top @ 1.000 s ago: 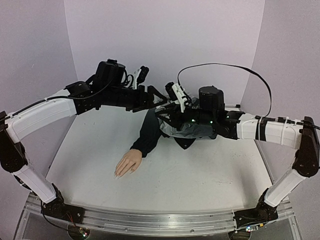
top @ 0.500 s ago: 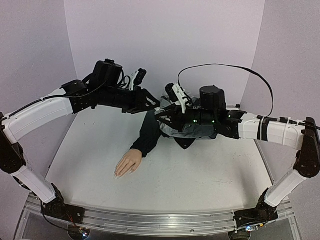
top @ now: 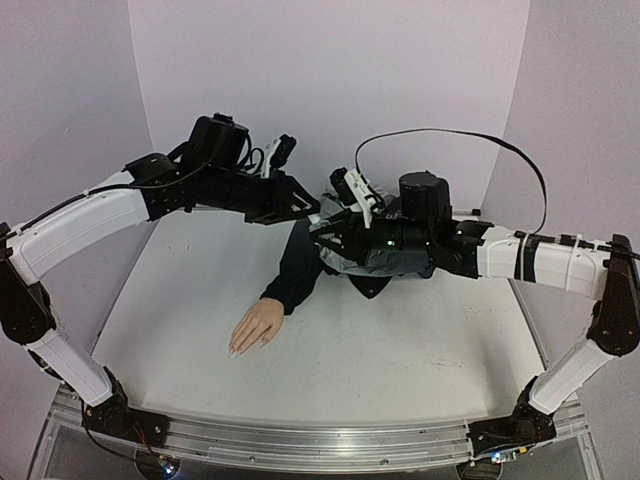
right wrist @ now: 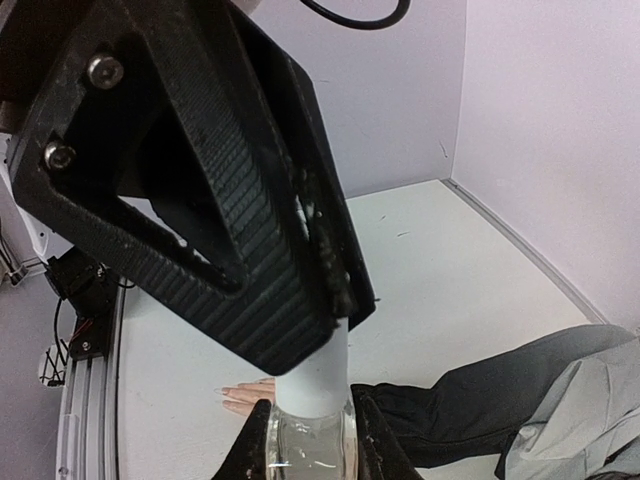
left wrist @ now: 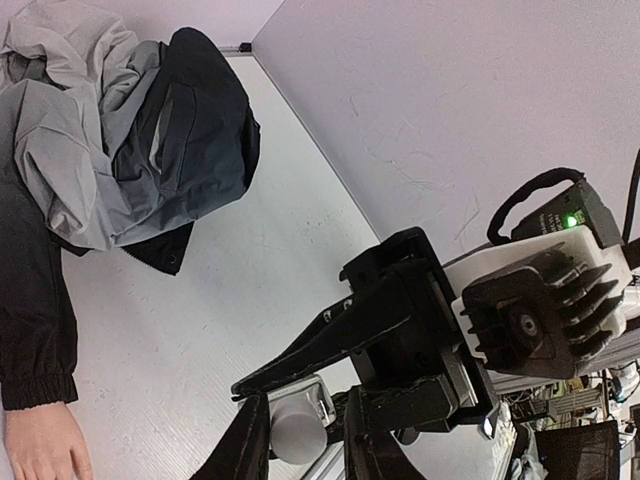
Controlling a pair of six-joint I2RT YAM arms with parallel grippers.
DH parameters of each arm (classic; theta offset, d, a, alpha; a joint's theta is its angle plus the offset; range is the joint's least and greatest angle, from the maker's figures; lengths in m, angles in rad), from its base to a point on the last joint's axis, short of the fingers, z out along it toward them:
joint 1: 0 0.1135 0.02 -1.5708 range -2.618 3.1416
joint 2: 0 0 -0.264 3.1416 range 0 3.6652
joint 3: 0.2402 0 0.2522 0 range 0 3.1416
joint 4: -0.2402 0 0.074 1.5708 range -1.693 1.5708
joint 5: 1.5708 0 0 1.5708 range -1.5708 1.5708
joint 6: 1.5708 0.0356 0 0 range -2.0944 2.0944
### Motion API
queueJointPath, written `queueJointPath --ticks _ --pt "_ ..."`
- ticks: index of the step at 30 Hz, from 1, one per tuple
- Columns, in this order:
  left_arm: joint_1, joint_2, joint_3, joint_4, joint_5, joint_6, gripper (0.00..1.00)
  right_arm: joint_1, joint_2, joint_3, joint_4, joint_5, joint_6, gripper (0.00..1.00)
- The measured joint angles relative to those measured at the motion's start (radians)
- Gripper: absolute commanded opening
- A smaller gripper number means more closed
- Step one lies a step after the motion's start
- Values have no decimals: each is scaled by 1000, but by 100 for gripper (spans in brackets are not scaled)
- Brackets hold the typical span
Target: Paint the nails
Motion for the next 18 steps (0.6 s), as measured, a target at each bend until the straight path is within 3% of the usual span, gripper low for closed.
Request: queueJointPath --ticks 13,18 --pt "12 47 57 -97 41 32 43 0 0 0 -10 -11 -8 0" --pt "54 51 86 -139 109 42 39 0 0 0 -18 -26 -12 0"
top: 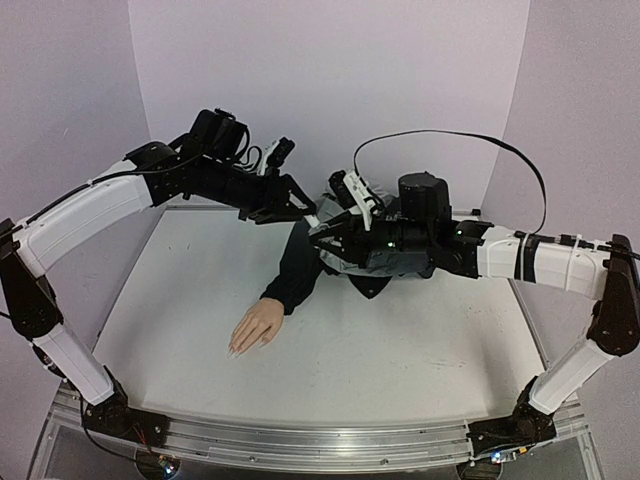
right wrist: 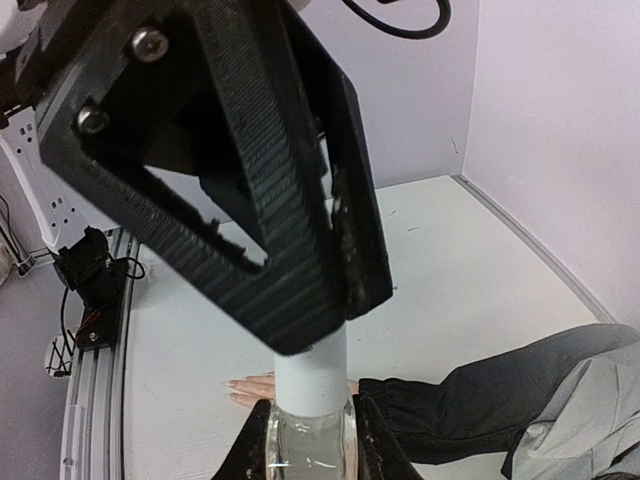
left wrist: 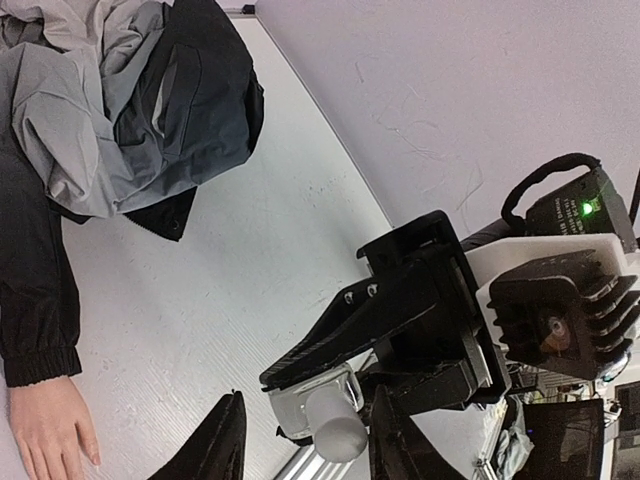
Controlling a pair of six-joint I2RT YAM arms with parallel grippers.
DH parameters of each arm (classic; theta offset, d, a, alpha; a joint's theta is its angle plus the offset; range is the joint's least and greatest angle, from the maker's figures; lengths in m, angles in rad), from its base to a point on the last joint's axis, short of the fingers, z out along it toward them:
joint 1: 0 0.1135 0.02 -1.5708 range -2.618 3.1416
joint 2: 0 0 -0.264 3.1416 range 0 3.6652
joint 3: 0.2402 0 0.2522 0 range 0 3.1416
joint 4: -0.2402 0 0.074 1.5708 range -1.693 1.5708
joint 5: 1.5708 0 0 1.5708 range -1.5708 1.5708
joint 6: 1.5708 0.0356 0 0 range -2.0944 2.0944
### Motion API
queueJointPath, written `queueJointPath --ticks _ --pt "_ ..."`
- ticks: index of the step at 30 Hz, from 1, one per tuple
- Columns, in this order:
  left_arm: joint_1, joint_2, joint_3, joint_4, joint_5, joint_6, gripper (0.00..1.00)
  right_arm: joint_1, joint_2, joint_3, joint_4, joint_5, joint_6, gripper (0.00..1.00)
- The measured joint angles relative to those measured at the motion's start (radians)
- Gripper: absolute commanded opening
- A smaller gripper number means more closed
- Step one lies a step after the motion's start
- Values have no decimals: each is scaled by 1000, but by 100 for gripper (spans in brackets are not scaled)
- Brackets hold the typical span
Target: Paint the nails
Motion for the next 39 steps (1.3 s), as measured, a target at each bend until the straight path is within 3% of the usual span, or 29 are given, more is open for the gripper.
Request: queueJointPath --ticks 3,7,11,27,34,39 --pt "22 8 26 -32 51 2 36 0 0 0 -3 -8 -3 0" --pt "27 35 75 -70 103 12 42 0 0 1 -9 -15 -3 0" --pt "26 50 87 -95 135 27 41 0 1 6 -16 -23 -6 0" --pt "24 68 102 -143 141 47 22 0 13 27 -33 -32 -10 0" --pt "23 68 103 -152 123 55 6 0 24 31 -37 -32 -12 0" --pt "23 68 121 -169 105 54 3 0 25 31 -37 -32 -19 0"
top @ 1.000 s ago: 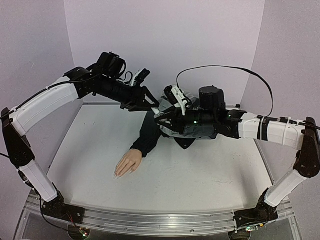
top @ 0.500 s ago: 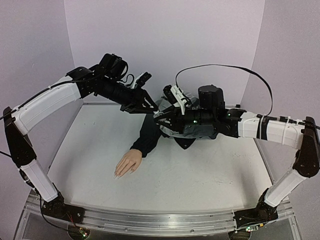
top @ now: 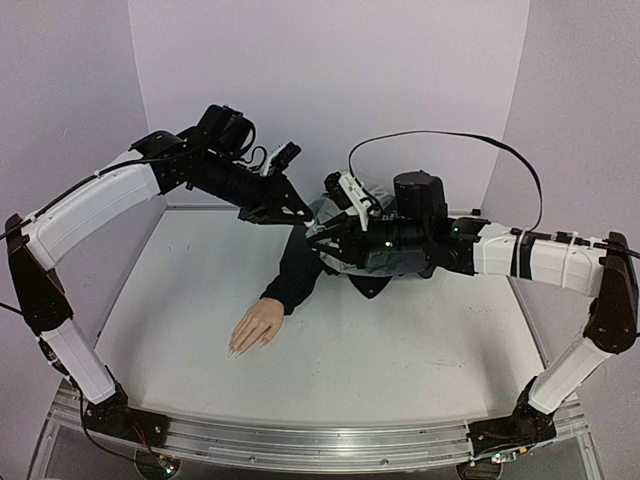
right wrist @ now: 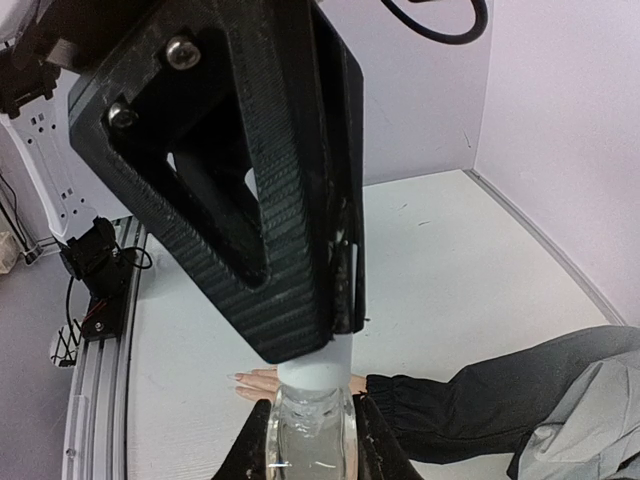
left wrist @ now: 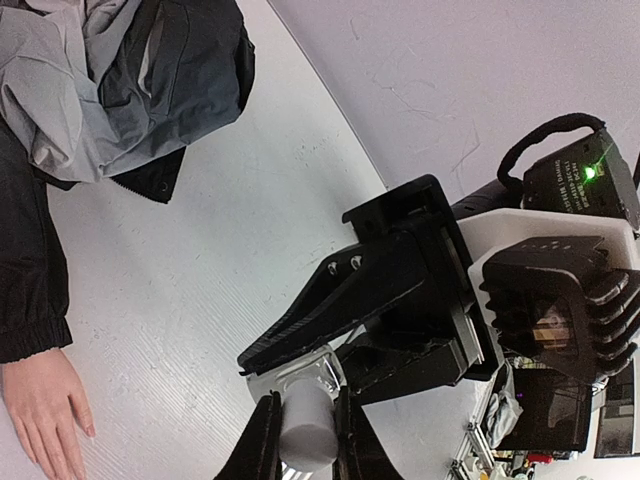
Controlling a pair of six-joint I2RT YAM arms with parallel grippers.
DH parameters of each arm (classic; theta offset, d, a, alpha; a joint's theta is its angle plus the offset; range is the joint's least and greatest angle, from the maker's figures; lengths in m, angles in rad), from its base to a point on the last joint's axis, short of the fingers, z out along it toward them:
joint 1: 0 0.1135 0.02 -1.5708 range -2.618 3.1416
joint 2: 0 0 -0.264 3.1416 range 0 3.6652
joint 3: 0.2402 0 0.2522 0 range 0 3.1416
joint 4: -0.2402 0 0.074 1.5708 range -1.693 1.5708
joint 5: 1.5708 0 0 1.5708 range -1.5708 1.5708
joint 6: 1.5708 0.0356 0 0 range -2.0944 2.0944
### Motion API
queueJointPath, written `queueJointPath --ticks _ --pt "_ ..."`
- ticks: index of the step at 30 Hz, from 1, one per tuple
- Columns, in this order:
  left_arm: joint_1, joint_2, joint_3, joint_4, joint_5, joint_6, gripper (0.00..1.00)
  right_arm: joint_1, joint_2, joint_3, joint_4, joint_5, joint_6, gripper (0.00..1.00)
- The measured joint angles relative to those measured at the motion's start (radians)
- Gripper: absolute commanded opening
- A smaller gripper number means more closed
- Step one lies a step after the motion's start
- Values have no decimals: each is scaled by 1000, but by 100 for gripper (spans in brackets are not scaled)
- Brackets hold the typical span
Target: Paint the nails
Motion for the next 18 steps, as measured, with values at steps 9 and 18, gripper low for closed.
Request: queueJointPath --ticks 9,18 --pt "0 0 8 -8 -15 0 0 0 0 0 0 2 -18 0" --pt "-3 0 14 -16 -40 2 0 -1 0 0 -2 4 -24 0"
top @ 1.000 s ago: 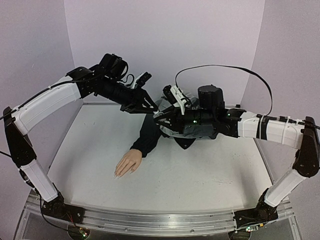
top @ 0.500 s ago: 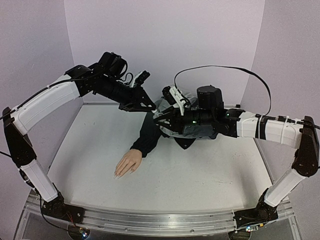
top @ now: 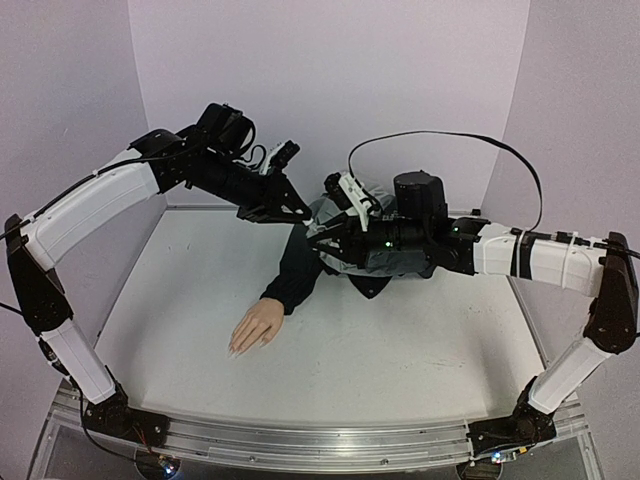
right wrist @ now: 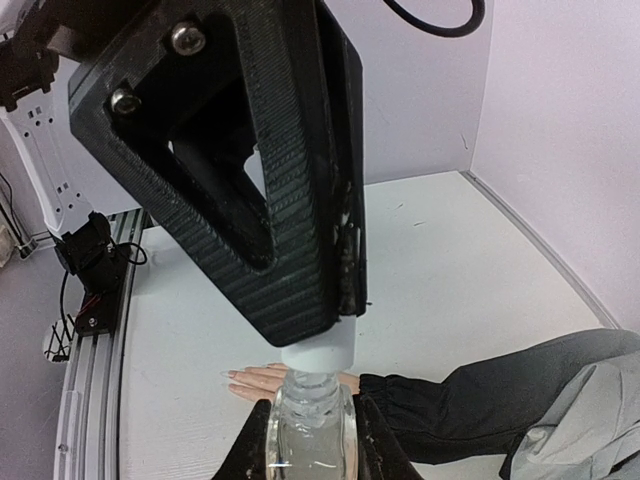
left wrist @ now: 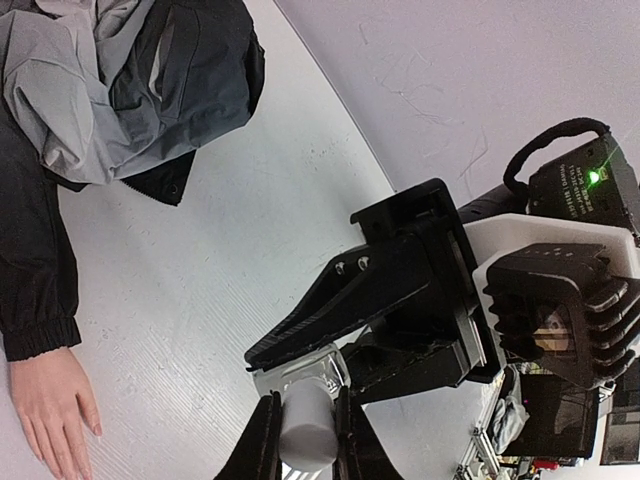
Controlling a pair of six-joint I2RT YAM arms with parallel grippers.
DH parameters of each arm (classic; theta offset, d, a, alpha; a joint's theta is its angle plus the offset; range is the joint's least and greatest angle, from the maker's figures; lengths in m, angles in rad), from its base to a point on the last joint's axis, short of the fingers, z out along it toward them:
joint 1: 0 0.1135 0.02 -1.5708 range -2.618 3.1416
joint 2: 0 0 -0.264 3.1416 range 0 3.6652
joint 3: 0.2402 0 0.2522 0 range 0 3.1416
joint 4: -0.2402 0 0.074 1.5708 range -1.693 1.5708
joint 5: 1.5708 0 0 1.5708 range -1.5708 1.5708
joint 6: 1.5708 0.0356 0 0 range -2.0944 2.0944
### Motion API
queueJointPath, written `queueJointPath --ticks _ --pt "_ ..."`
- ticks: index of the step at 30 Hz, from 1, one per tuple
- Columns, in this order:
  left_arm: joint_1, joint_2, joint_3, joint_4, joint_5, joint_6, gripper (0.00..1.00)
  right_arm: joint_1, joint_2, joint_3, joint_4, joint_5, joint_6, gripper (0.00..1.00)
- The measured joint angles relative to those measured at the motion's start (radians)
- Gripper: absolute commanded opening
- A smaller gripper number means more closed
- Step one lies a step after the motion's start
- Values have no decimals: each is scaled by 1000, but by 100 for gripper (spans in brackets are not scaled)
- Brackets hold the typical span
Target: Paint the nails
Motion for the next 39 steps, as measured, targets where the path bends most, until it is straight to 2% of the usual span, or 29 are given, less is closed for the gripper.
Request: queueJointPath --ticks 26,32,39 --pt "17 -74 -21 -4 -102 7 0 -1 -6 -23 24 8 0 0" --pt "20 -134 -90 -6 -151 -3 0 -1 -84 -118 34 76 7 0" --pt "25 -289 -302 0 -229 -49 0 -1 -270 -242 56 197 39 0"
